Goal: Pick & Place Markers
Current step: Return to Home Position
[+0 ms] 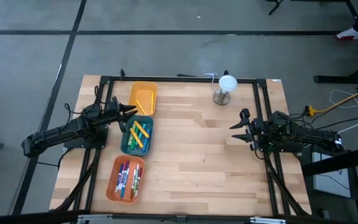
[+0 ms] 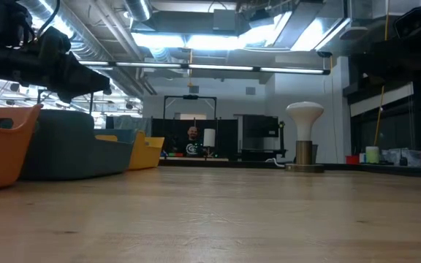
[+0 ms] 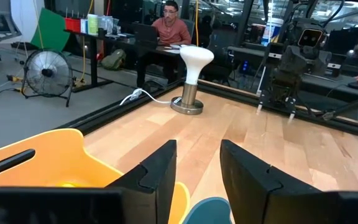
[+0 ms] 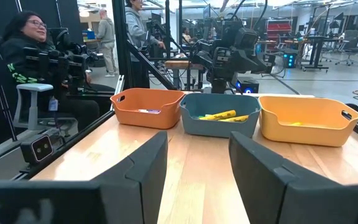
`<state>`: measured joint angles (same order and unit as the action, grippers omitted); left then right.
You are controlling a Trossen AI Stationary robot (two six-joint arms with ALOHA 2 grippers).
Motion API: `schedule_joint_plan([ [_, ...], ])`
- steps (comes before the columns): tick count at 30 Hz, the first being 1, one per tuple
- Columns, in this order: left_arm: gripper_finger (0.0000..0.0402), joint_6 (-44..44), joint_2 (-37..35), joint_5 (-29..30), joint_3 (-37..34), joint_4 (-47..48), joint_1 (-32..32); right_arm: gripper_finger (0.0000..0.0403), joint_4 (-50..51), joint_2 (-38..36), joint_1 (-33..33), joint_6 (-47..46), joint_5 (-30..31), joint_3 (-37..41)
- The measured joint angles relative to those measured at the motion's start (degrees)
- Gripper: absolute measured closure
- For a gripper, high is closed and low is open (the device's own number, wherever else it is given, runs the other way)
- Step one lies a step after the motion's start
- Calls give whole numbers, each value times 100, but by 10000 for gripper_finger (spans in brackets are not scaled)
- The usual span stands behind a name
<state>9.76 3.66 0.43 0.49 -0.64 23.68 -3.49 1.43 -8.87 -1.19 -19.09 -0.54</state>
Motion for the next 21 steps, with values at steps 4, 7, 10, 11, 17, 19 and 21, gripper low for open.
schedule_joint_plan([
  [4, 285, 0, 0, 0, 0, 0, 0, 233, 0, 0, 1, 0, 0, 0],
  [7, 284, 0, 0, 0, 0, 1, 0, 233, 0, 0, -1, 0, 0, 0],
  [10, 282, 0, 0, 0, 0, 0, 0, 233, 1, 0, -1, 0, 0, 1],
  [11, 281, 0, 0, 0, 0, 0, 0, 233, 0, 0, 0, 0, 0, 0],
  [17, 285, 0, 0, 0, 0, 0, 0, 233, 0, 0, 1, 0, 0, 0],
  [19, 285, 0, 0, 0, 0, 0, 0, 233, 0, 0, 0, 0, 0, 0],
  [21, 284, 0, 0, -1, 0, 0, 0, 233, 1, 0, 1, 0, 0, 1],
])
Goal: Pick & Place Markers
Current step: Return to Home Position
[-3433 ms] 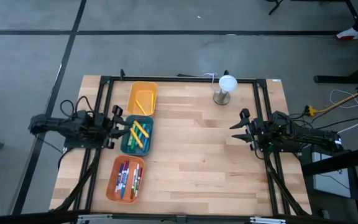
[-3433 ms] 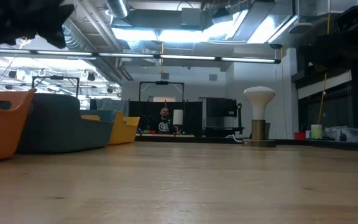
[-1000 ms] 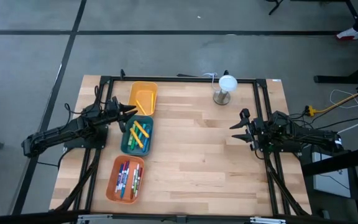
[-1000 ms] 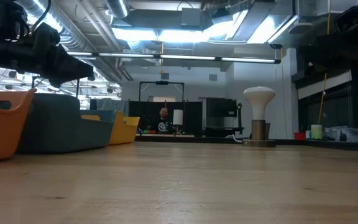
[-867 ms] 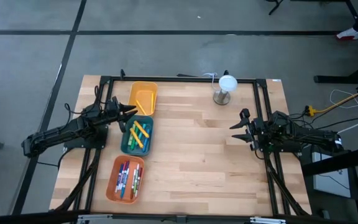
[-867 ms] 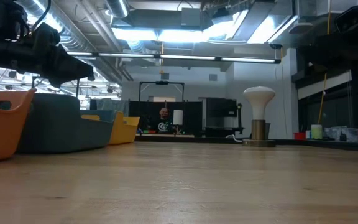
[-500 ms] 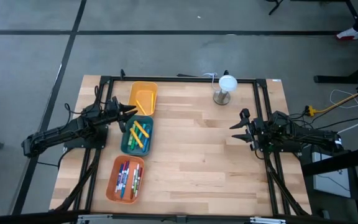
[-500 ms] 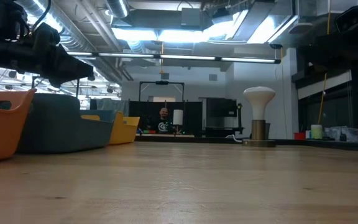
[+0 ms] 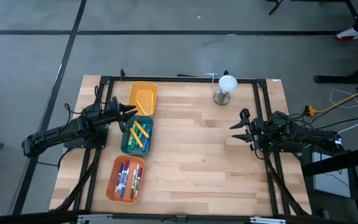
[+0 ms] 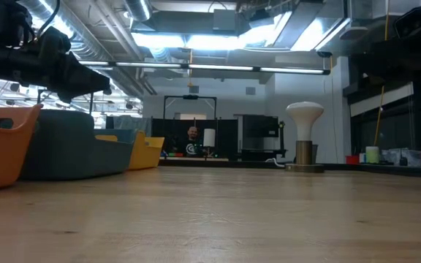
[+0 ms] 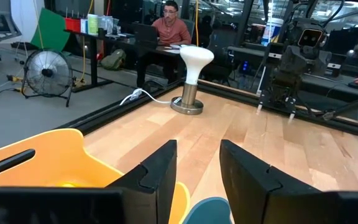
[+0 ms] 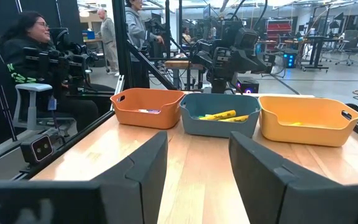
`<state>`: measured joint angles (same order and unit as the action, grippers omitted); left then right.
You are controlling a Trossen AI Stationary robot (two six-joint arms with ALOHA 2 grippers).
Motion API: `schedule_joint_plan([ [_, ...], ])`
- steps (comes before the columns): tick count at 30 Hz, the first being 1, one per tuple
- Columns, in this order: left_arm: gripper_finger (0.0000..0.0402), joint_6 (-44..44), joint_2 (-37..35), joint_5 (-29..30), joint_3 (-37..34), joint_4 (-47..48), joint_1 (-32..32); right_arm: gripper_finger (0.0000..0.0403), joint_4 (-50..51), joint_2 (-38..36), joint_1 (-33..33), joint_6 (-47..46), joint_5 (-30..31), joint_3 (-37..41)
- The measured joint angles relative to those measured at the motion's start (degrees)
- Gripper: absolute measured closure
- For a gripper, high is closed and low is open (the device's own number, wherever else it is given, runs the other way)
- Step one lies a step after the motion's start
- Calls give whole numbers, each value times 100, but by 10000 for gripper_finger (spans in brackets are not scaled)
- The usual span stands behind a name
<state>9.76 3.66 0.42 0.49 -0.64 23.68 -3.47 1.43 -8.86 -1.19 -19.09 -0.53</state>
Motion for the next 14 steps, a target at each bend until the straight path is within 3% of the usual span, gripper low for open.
schedule_joint_plan([
  [14, 285, 0, 0, 1, 0, 2, 0, 233, -1, 0, -2, 2, 0, 1],
])
